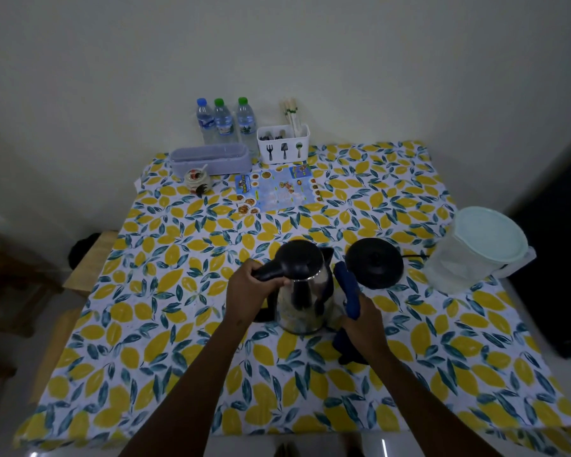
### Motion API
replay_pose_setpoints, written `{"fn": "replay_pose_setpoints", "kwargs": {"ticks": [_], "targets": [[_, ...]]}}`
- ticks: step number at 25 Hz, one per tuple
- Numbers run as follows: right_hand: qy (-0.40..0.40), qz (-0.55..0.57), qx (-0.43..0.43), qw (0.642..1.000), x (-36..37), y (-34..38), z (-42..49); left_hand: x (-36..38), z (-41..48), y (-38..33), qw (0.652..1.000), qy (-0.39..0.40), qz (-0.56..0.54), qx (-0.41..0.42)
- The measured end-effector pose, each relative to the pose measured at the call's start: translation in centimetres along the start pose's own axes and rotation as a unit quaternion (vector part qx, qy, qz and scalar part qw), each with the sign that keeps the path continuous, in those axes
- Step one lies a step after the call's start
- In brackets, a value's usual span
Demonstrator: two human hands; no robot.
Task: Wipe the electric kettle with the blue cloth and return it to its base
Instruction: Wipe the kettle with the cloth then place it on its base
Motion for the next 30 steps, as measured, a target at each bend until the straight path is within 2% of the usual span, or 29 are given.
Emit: {"fn": "replay_pose_setpoints", "kwargs": {"ticks": [3, 7, 9, 11, 14, 17, 19, 21, 23, 24, 27, 30], "targets": [[0.026, -0.137, -0.016, 0.99, -0.5, -0.4, 1.5, 0.7, 1.6, -1.3, 0.999, -0.034, -0.01, 0.01], [0.147, -0.372, 0.004, 0.917, 1.0, -2.7, 2.6, 2.3, 3.3, -1.7, 0.998, -0.061, -0.001, 0.006], [0.168, -0.377, 0.017, 0.911, 2.3, -3.4, 2.3, 2.9, 3.6, -0.9, 0.997, -0.075, 0.0, -0.012], [0.129, -0.376, 0.028, 0.917, 3.3, -3.6, 1.9, 3.2, 4.0, -0.2, 0.997, -0.078, 0.001, -0.01], [0.082, -0.4, 0.011, 0.913, 4.4, -3.9, 1.7, 3.2, 3.6, 0.9, 0.998, -0.059, 0.007, 0.035], [0.094, -0.395, -0.031, 0.913, 5.5, -4.8, 1.2, 3.4, 1.5, 3.2, 0.999, -0.037, -0.017, 0.034], [0.104, -0.401, -0.081, 0.906, 6.5, -5.4, -0.1, 3.3, -0.5, 5.5, 1.0, 0.004, 0.006, -0.005], [0.126, -0.395, -0.126, 0.901, 8.2, -5.0, -1.8, 3.3, -2.6, 8.5, 0.992, 0.093, 0.08, -0.038], [0.153, -0.396, -0.152, 0.892, 10.1, -4.1, -2.8, 3.2, -5.3, 11.5, 0.961, 0.197, 0.19, -0.038], [0.163, -0.397, -0.152, 0.89, 10.8, -3.5, -3.0, 3.1, -6.9, 12.7, 0.945, 0.223, 0.237, -0.037], [0.177, -0.395, -0.151, 0.889, 11.4, -3.0, -3.2, 2.8, -11.0, 15.1, 0.917, 0.247, 0.308, -0.052], [0.172, -0.418, -0.191, 0.871, 10.3, -5.0, -4.9, 2.6, -12.9, 16.0, 0.895, 0.284, 0.341, -0.048]]}}
Point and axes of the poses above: each hand's wrist, its own z-axis towards the middle knuckle, its own x-axis out of the palm, y = z × x, the point moved 2 cm from there along z, towards the middle knuckle, and after that the axes turned 3 degrees about x, right-handed, at the moved point
